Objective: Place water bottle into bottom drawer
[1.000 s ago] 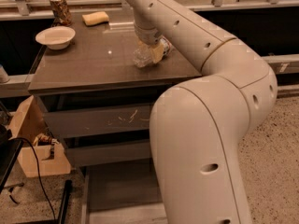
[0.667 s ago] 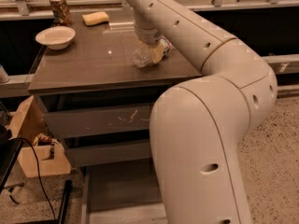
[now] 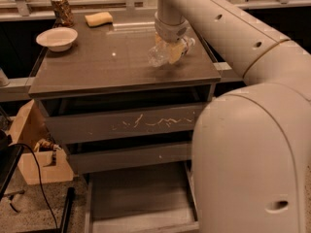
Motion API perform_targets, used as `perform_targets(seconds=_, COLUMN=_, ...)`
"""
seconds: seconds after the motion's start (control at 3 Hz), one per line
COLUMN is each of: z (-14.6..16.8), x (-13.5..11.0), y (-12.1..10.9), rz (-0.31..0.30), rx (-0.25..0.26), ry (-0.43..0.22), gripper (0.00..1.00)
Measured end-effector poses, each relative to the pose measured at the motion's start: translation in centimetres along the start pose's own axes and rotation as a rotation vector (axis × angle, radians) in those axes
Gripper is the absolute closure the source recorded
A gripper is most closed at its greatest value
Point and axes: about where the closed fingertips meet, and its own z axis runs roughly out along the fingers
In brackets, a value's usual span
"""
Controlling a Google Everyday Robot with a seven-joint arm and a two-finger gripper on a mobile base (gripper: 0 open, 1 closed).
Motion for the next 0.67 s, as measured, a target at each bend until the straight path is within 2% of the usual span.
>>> perform_targets(seconds=0.33, z=-3.7, x=0.8, y=4.7, rz=0.076, rx=0.053, ry=-0.014, gripper=1.00)
perform_targets(seconds=0.67, z=-6.8, x=-0.2, y=10.1, rz=0.120, rx=0.078, ry=-0.037, gripper=1.00)
